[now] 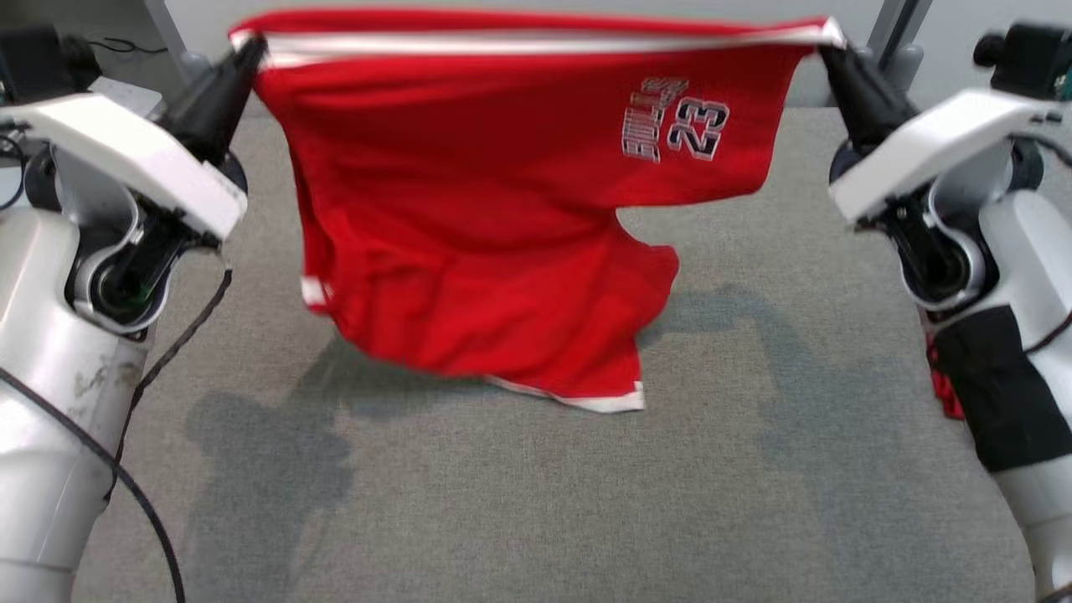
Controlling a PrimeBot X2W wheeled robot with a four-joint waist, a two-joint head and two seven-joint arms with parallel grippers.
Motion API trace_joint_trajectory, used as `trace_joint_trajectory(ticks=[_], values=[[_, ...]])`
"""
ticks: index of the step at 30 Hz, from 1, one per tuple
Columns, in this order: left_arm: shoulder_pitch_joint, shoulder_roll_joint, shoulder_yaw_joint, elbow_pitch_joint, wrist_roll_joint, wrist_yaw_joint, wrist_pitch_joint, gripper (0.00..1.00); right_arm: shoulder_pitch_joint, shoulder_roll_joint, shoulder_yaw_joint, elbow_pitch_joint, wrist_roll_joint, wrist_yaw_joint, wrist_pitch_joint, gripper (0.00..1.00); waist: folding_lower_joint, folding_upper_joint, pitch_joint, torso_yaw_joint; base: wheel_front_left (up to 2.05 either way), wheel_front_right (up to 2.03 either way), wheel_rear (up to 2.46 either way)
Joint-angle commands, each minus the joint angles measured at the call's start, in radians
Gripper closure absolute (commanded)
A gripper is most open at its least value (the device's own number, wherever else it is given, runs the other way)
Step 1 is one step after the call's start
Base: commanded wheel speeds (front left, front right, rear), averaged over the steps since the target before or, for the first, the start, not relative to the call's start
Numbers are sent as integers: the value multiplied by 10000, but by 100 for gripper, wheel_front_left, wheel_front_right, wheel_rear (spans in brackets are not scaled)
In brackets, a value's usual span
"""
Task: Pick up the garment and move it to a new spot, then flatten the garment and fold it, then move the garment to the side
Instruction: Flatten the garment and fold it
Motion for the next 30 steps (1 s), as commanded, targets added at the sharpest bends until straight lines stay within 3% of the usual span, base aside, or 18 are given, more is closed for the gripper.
trace_joint_trajectory(ticks=[1, 7, 9, 15, 19, 20, 23, 25, 27, 30], values=[[-534, 485, 439, 4, 94, -24, -181, 100, -295, 37, -57, -39, -22, -2, -233, 100, 0, 0, -71, -21, 0, 0, 0], [244, 518, -186, -28, -464, -76, -31, 100, 31, -13, 672, -72, 749, -2, 126, 100, 0, 0, -792, -144, 0, 0, 0], [1529, 898, -579, -422, -1191, -79, 1019, 100, 1016, -383, 1326, -636, 1473, -2, 930, 100, 0, 0, -1197, -227, 0, 0, 0], [4032, 2491, -1578, -2445, -1983, 82, 3686, 100, 3075, -1663, 2452, -2959, 3306, -2, 3743, 100, 0, 0, -1234, -315, 0, 0, 0], [5237, 3602, -1888, -4543, -3013, 742, 5475, 100, 4316, -2974, 2688, -4975, 4796, -2, 6191, 100, 0, 0, -736, -228, 0, 0, 0], [5237, 3602, -1888, -4543, -3013, 742, 5475, 100, 4316, -2974, 2688, -4975, 4796, -2, 6191, 100, 0, 0, -736, -228, 0, 0, 0], [5503, 4168, -1871, -5843, -3936, 1356, 6614, 100, 4940, -3763, 2457, -6043, 5908, -2, 7882, 100, 0, 0, -70, -144, 0, 0, 0], [5189, 4327, -1825, -6305, -4197, 1744, 7162, 100, 4896, -4121, 2279, -6354, 6070, -2, 8718, 100, 0, 0, 526, -93, 0, 0, 0], [4560, 4249, -1919, -6256, -4108, 2079, 7640, 100, 4438, -4049, 2123, -6163, 5908, -2, 9385, 100, 0, 0, 1221, -75, 0, 0, 0], [3169, 3470, -1875, -5248, -3794, 2553, 7734, 100, 2917, -2904, 1525, -4771, 5260, -2, 9616, 100, 0, 0, 2307, -99, 0, 0, 0]])
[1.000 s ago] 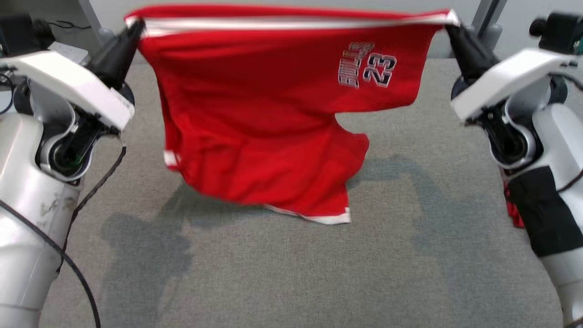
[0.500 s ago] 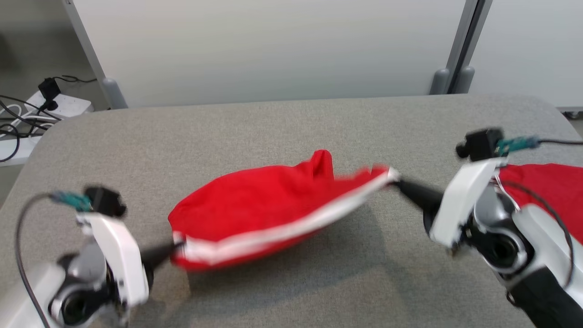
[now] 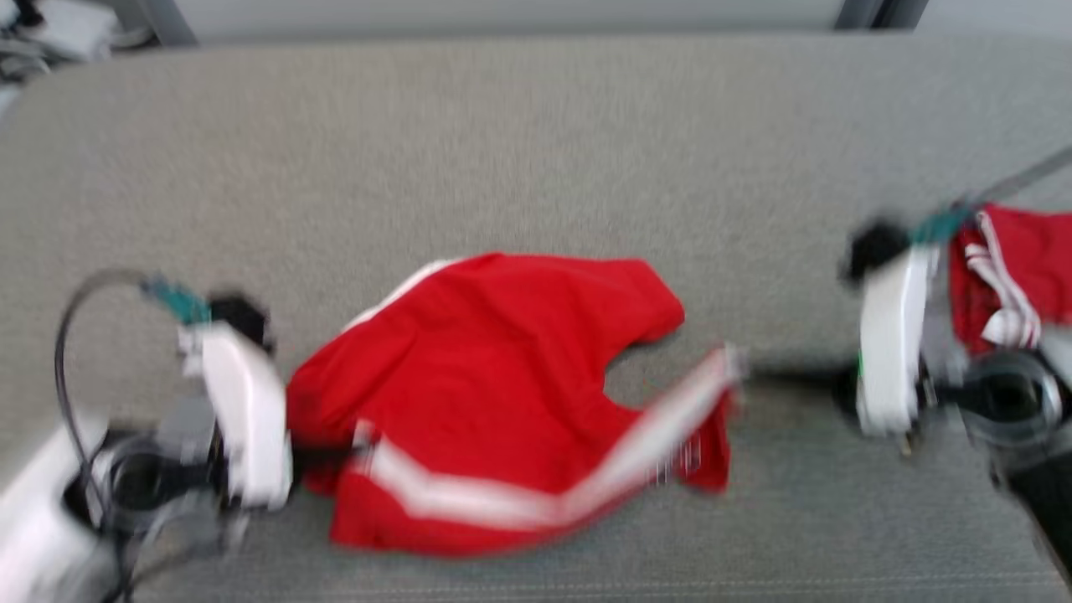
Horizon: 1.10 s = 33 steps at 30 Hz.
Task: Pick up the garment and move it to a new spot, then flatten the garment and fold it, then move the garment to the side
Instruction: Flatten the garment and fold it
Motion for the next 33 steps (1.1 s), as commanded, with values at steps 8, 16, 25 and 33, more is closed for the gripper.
trace_joint_trajectory(ticks=[8, 16, 25, 33], values=[[-7237, -2691, 2694, 3298, 3383, -2305, -6957, 100, -7657, 3798, -4900, 4558, -4516, 44, -6528, 100, 0, -1, 3014, 47, 0, 0, 0], [-8282, -2554, 2002, 4125, 3233, -2536, -8684, 100, -8707, 4126, -5568, 5134, -4836, 44, -6366, 100, 0, -1, 3278, -113, 0, 0, 0], [-5254, -1572, -53, 3908, 1878, -2539, -10076, 100, -5421, 4186, -4685, 3875, -3691, 44, -4799, 100, 0, -1, 3714, -391, 0, 0, 0], [-3038, -1401, -1566, 3594, 1493, -2540, -11986, 100, -1501, 3222, -4387, 1918, -2427, 44, -4987, 100, 0, -1, 2768, -148, 0, 0, 0]])
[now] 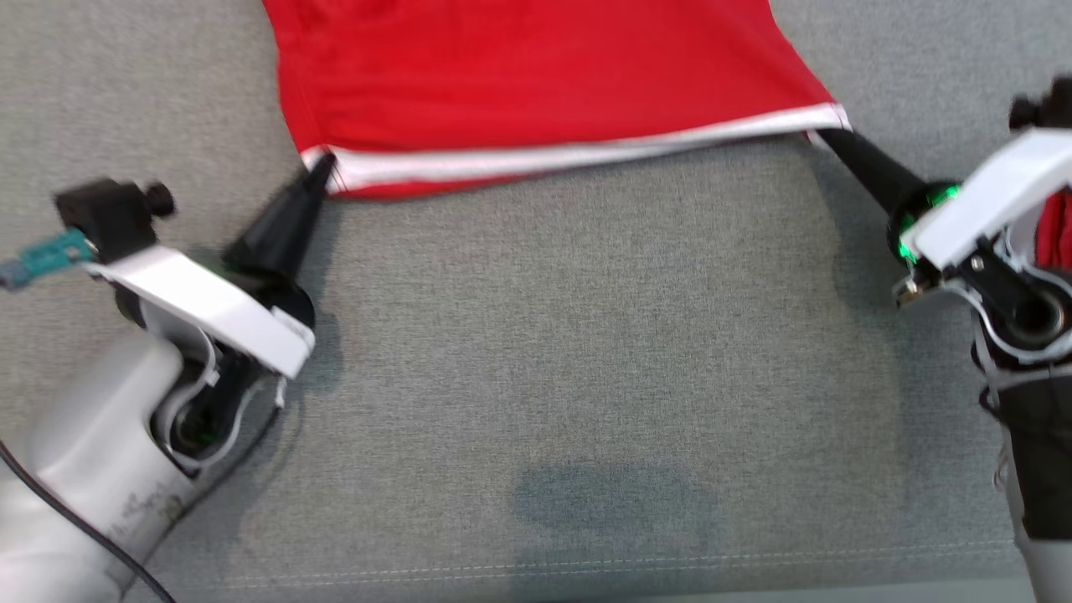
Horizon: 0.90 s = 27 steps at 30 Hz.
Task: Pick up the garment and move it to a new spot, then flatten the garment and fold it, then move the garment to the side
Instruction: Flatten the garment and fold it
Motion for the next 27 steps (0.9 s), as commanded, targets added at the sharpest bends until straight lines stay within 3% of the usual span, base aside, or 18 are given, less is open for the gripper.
trace_joint_trajectory(ticks=[1, 10, 27], values=[[263, 330, 149, -42, -23, -72, -154, 100, 583, -68, -42, -572, 324, 46, -261, 100, 0, 0, -514, 172, 0, 0, 0], [1419, -281, 821, 471, 288, -72, -227, 100, 2263, -199, 392, -1098, 800, 46, -968, 100, 0, 0, -1715, 90, 0, 0, 0], [4156, -1059, 1495, 1071, 1294, -72, -230, 100, 4088, -618, 1929, -601, 1454, 46, -1792, 100, 0, 0, -3747, -165, 0, 0, 0]])
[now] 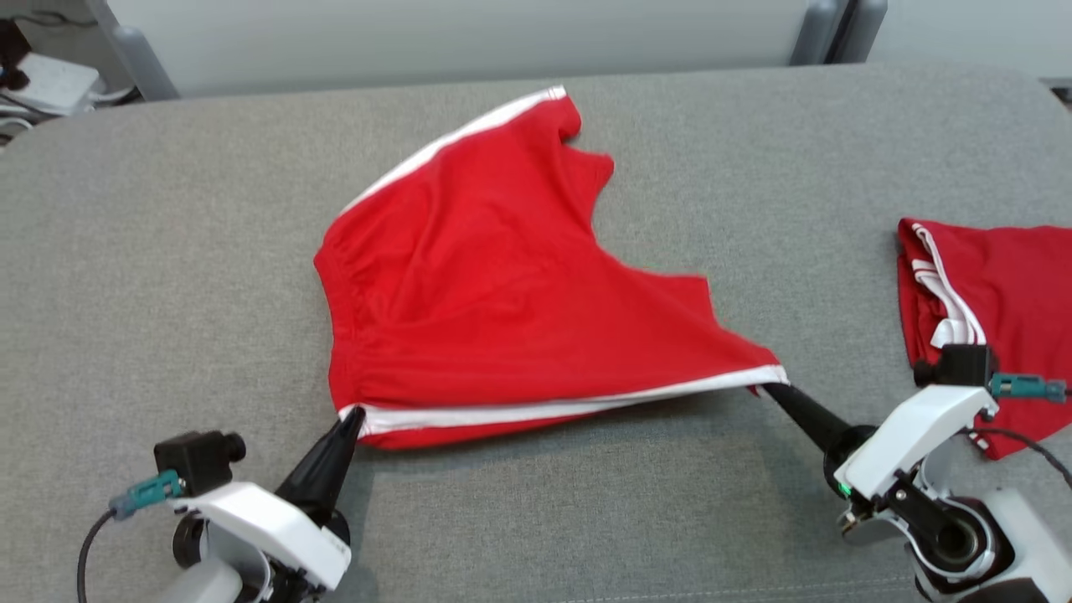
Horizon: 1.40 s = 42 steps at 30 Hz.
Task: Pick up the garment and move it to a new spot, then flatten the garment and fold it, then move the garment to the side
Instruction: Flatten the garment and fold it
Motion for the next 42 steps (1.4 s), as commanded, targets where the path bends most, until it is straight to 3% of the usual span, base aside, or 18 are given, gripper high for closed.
trace_joint_trajectory(ticks=[1, 9, 10, 11, 12, 13, 22, 25, 28, 34, 42], values=[[-34, 282, 420, -93, 37, -72, -104, 100, 100, -185, 177, -281, 111, 46, -168, 100, 0, 0, -230, 10, 0, 0, 0], [500, 242, 622, 74, 223, -73, -104, 100, 532, -493, 720, -427, 249, 46, -335, 100, 0, 0, -416, 49, 0, 0, 0], [493, 247, 575, 113, 270, -73, -104, 94, 532, -519, 804, -431, 208, 46, -364, 100, 0, 0, -377, 48, 0, 0, 0], [469, 245, 551, 139, 302, -73, -104, 77, 508, -563, 892, -431, 118, 46, -416, 65, 0, 0, -304, 46, 0, 0, 0], [439, 239, 536, 181, 333, -73, -104, 38, 468, -614, 989, -426, -3, 46, -490, 0, 0, 0, -258, 46, 0, 0, 0], [424, 238, 474, 251, 366, -73, -104, 0, 437, -652, 1078, -410, -99, 46, -575, 0, 0, 0, -231, 40, 0, 0, 0], [273, 278, 306, 956, 433, -73, -104, 0, 188, -1054, 1172, 6, -716, 46, -1745, 0, 0, 0, -218, 51, 0, 0, 0], [245, 111, 1326, 1059, 1174, -73, -104, 0, 48, -1147, 1159, 185, -1295, 46, -2677, 0, 0, 0, -250, 96, 0, 0, 0], [391, -186, 2686, 894, 2672, -72, -105, 0, -96, -1072, 1163, 468, -1933, 46, -3711, 0, 0, 0, -314, 131, 0, 0, 0], [1152, -1192, 4905, 350, 5171, -62, -105, 0, -325, -925, 1245, 1164, -3545, 46, -5666, 0, 0, 0, -695, 138, 0, 0, 0], [1897, -2123, 6598, -140, 7164, -66, -105, 0, -85, -300, 201, 1401, -5807, 46, -6194, 0, 0, 0, -1361, 72, 0, 0, 0]])
